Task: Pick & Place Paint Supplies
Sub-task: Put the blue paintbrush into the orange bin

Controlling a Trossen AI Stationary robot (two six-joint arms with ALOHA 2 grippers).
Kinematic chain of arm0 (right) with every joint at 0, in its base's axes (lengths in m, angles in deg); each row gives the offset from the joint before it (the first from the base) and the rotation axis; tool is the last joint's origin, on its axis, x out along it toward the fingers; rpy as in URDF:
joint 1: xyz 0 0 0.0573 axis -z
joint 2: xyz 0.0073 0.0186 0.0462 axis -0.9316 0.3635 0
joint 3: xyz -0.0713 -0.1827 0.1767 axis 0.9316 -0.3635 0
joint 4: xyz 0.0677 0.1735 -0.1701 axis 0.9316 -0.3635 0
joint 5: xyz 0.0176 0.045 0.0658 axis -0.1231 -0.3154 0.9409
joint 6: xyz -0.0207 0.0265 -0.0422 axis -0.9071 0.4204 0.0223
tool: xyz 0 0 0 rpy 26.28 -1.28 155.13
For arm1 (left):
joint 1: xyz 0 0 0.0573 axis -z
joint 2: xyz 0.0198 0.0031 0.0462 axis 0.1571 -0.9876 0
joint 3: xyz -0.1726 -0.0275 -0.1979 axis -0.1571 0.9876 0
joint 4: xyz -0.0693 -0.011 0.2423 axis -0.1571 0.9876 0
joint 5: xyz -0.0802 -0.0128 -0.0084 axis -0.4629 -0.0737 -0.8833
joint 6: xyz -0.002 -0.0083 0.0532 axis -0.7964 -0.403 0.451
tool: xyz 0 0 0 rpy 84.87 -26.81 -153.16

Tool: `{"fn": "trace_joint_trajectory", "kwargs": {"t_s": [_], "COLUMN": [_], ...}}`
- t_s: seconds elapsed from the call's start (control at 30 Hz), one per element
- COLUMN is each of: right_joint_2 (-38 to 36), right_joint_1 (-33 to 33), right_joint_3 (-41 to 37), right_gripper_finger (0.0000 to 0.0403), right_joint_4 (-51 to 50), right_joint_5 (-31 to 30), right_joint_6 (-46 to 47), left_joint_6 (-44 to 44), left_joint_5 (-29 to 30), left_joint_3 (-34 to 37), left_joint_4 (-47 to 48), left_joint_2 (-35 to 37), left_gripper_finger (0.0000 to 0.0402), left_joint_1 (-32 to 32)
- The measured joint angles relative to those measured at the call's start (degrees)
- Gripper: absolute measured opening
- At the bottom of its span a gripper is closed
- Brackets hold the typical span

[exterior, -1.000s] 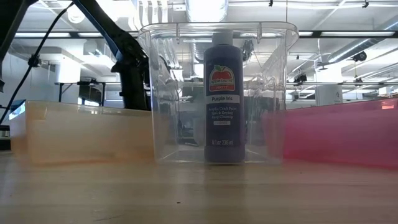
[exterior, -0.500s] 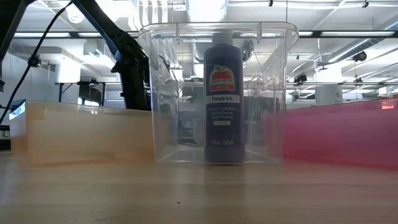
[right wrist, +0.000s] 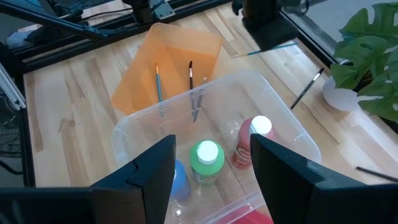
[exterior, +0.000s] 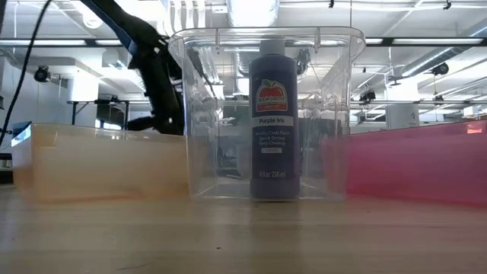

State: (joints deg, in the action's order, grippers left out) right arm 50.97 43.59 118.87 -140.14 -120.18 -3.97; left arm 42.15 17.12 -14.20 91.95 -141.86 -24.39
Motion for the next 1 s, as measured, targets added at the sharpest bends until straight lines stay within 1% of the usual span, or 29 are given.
{"fn": "trace_joint_trajectory", "kwargs": {"t_s": [0.13,0.33,0.43,0.53,0.63,0.73,0.87,1.0], "right_joint_2": [0.0,0.0,0.0,0.0,0.0,0.0,0.0,0.0], "right_joint_1": [-0.5,-0.9,-1.3,-1.7,-2.1,-2.5,-2.8,-2.8], "right_joint_3": [0.0,0.0,0.0,0.0,0.0,0.0,0.0,0.0], "right_gripper_finger": [0.0202,0.0202,0.0202,0.0202,0.0202,0.0202,0.0202,0.0202], "right_joint_4": [0.0,0.1,0.3,0.7,1.4,2.2,2.5,3.1], "right_joint_5": [0.1,0.0,-0.1,-0.1,-0.1,-0.2,-0.2,-0.2], "right_joint_6": [-0.1,-0.2,0.4,1.0,1.1,1.1,2.0,2.2], "left_joint_6": [3.9,13.9,18.8,23.0,26.1,26.7,22.9,18.3], "left_joint_5": [-2.9,-5.4,-7.3,-8.6,-10.0,-10.2,-6.6,-3.5], "left_joint_3": [0.0,0.1,0.7,2.6,6.0,9.6,14.0,18.1], "left_joint_4": [-0.6,4.6,7.8,10.9,11.5,11.7,12.0,11.3], "left_joint_2": [4.9,13.3,17.2,21.0,25.2,29.0,32.8,33.6], "left_gripper_finger": [0.0,0.0,0.0,0.0,0.0,0.0,0.0,0.0], "left_joint_1": [-1.1,-1.3,-0.5,1.7,5.7,11.7,21.2,30.6]}}
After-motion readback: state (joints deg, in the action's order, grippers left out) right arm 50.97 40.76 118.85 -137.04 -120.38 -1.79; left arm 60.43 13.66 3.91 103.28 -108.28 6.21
